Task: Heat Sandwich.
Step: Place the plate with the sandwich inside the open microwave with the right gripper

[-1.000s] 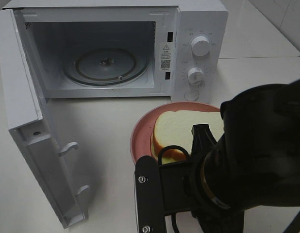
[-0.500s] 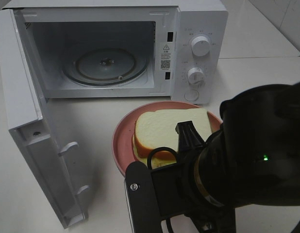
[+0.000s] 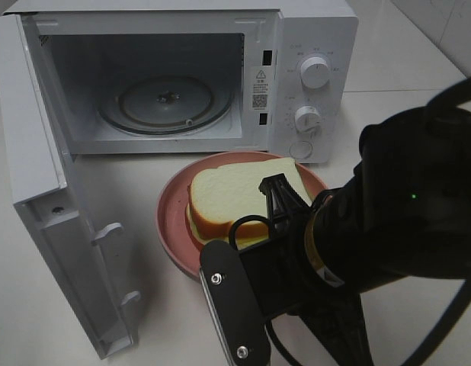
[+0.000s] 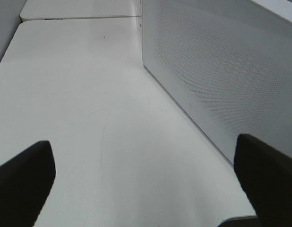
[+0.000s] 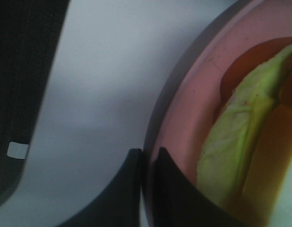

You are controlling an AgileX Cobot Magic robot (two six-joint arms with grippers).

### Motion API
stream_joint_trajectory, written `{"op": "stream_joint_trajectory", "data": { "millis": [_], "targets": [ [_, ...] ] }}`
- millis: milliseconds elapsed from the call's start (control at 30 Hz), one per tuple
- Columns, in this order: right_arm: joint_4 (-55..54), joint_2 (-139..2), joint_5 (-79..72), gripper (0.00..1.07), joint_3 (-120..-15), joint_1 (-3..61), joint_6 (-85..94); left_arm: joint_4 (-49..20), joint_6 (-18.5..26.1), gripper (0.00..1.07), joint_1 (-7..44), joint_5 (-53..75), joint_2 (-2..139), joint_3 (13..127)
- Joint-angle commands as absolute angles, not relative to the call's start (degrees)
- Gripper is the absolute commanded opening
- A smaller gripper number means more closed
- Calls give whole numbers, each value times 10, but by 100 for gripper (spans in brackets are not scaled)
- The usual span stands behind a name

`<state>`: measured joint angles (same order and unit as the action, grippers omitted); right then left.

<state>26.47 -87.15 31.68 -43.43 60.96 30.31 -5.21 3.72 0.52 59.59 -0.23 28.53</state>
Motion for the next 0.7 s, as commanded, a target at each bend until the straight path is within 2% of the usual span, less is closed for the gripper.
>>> {"op": "stream_joint_trajectory", "data": {
  "millis": [33,700],
  "targets": [
    [253,-867,294,4,-434,582,371,-52,37,98,4,594,-17,284],
    [152,-867,241,0,-434,471,645,-52,37,98,4,594,-17,284]
  ]
}}
